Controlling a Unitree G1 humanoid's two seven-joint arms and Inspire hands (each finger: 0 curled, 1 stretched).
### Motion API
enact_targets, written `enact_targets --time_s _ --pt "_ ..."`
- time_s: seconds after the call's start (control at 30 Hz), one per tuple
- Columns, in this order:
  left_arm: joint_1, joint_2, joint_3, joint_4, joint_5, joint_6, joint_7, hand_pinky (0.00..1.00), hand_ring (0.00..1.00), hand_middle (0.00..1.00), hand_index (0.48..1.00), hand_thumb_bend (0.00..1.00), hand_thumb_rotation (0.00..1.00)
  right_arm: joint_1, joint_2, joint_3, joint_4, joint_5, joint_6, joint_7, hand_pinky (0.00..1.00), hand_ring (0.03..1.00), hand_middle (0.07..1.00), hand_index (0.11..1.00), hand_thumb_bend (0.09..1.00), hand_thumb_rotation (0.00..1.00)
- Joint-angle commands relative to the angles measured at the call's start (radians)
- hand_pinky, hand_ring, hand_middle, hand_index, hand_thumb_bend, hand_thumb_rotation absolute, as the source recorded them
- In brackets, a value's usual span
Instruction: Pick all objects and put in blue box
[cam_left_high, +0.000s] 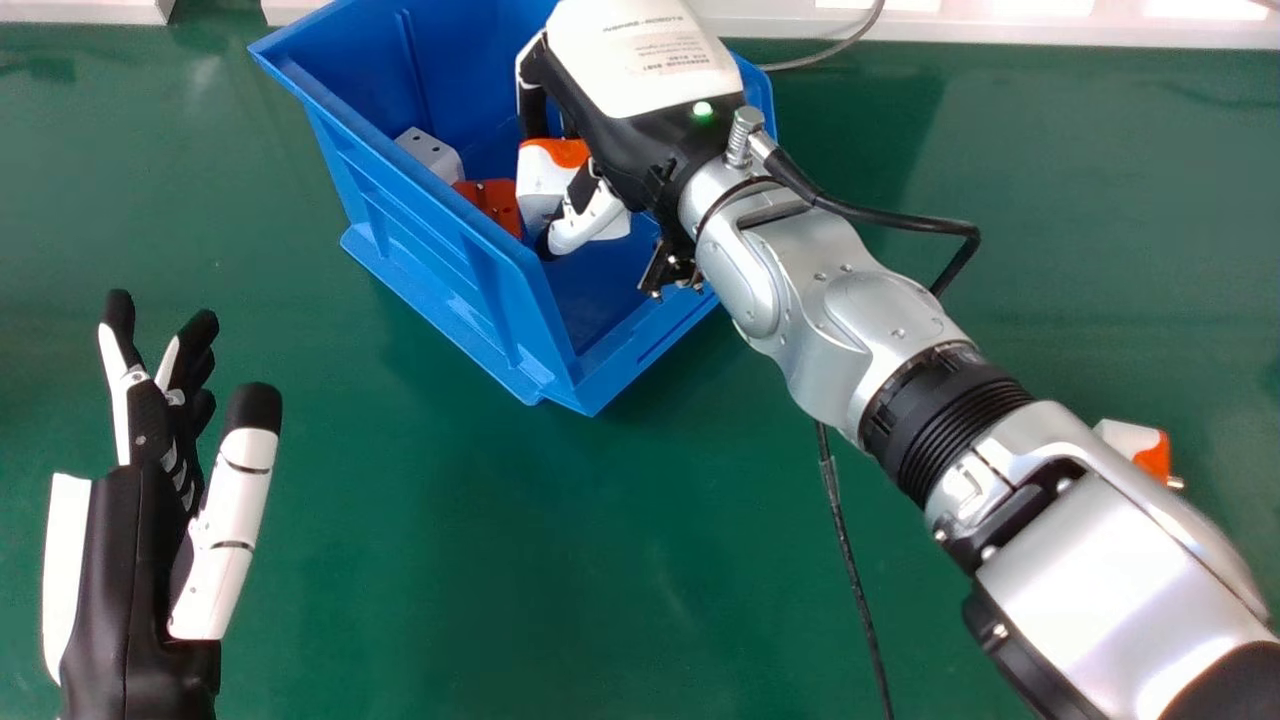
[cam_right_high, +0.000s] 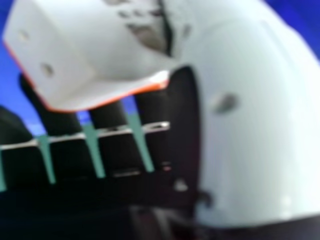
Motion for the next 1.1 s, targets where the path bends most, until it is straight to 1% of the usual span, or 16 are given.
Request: enact_targets --time_s 0.0,0.13,0.2,0.3,0.33,0.37,0.43,0.5,0.53,0.57,0.6,0.7,0.73,0.8,0.93,1.07 --pt "0.003 -0.002 -0.001 -0.028 -0.004 -0.01 0.002 0.97 0.97 0.96 0.951 0.57 0.82 -0.054 0.008 0.001 -0.001 0.009 0.006 -0.032 0.13 0.196 0.273 0.476 0.495 0.13" --pt "0.0 -0.002 0.002 -0.024 -0.002 -0.017 0.002 0.96 0.96 0.95 0.953 0.51 0.8 -0.061 0.016 0.002 0.016 0.01 0.005 -0.042 0.12 0.195 0.284 0.479 0.496 0.13" --pt "0.0 -0.003 0.002 -0.025 -0.012 -0.013 -0.001 0.97 0.96 0.95 0.95 0.53 0.78 -0.064 0.02 0.005 0.025 0.008 0.007 -0.046 0.14 0.222 0.308 0.479 0.495 0.14" --pt "0.002 -0.001 0.005 -0.027 -0.001 -0.015 0.003 0.97 0.97 0.96 0.953 0.52 0.8 -0.058 0.025 0.002 0.033 0.014 0.004 -0.051 0.12 0.188 0.27 0.479 0.502 0.13" --pt "0.002 0.0 0.007 -0.024 0.007 -0.022 0.006 0.97 0.97 0.96 0.955 0.54 0.82 -0.058 0.026 -0.001 0.033 0.02 0.003 -0.041 0.16 0.251 0.334 0.495 0.507 0.08" --pt "0.001 0.0 0.008 -0.022 0.009 -0.028 0.007 0.96 0.97 0.96 0.954 0.56 0.84 -0.059 0.022 0.011 0.034 0.009 0.002 -0.037 0.21 0.31 0.386 0.507 0.513 0.04" --pt "0.0 0.001 0.009 -0.019 0.01 -0.034 0.007 0.95 0.96 0.96 0.953 0.59 0.86 -0.06 0.016 0.026 0.034 -0.004 -0.004 -0.04 0.31 0.41 0.448 0.509 0.52 0.01" --pt "0.0 0.001 0.008 -0.021 0.007 -0.031 0.006 0.95 0.96 0.96 0.954 0.59 0.86 -0.058 0.006 0.047 0.029 -0.02 -0.005 -0.035 0.34 0.441 0.466 0.509 0.522 0.01" --pt "0.0 0.0 0.007 -0.024 0.002 -0.024 0.004 0.95 0.96 0.96 0.954 0.57 0.84 -0.059 0.0 0.056 0.023 -0.024 -0.004 -0.014 0.41 0.524 0.574 0.599 0.6 0.12" --pt "0.0 -0.002 0.006 -0.026 -0.005 -0.019 0.002 0.96 0.96 0.96 0.955 0.57 0.83 -0.058 -0.005 0.063 0.016 -0.024 -0.005 0.002 0.5 0.623 0.678 0.68 0.635 0.21" --pt "-0.001 -0.003 0.005 -0.026 -0.008 -0.017 0.002 0.96 0.97 0.96 0.954 0.56 0.82 -0.057 -0.009 0.067 0.009 -0.022 -0.005 0.015 0.57 0.701 0.754 0.736 0.666 0.26" --pt "-0.004 0.001 0.006 -0.026 0.003 -0.014 0.004 0.96 0.97 0.96 0.957 0.54 0.82 -0.05 -0.019 0.073 -0.018 -0.02 -0.006 0.037 0.72 0.842 0.884 0.84 0.714 0.33" --pt "-0.005 0.001 0.006 -0.027 0.004 -0.012 0.004 0.96 0.97 0.96 0.957 0.53 0.82 -0.048 -0.022 0.074 -0.025 -0.02 -0.007 0.039 0.74 0.866 0.908 0.864 0.718 0.35" --pt "-0.007 0.001 0.004 -0.03 -0.01 -0.008 -0.002 0.98 0.97 0.96 0.959 0.48 0.78 -0.043 -0.027 0.076 -0.043 -0.023 -0.004 0.049 0.76 0.898 0.94 0.904 0.717 0.37" --pt "-0.015 0.002 0.008 -0.021 -0.009 -0.01 0.0 0.97 0.97 0.96 0.958 0.51 0.8 -0.033 -0.039 0.082 -0.081 -0.031 0.004 0.057 0.78 0.924 0.961 0.924 0.712 0.41" --pt "-0.024 0.008 0.01 -0.012 0.0 -0.012 0.0 0.98 0.97 0.96 0.96 0.51 0.8 -0.013 -0.053 0.075 -0.139 -0.029 0.025 0.075 0.8 0.931 0.959 0.925 0.692 0.37"
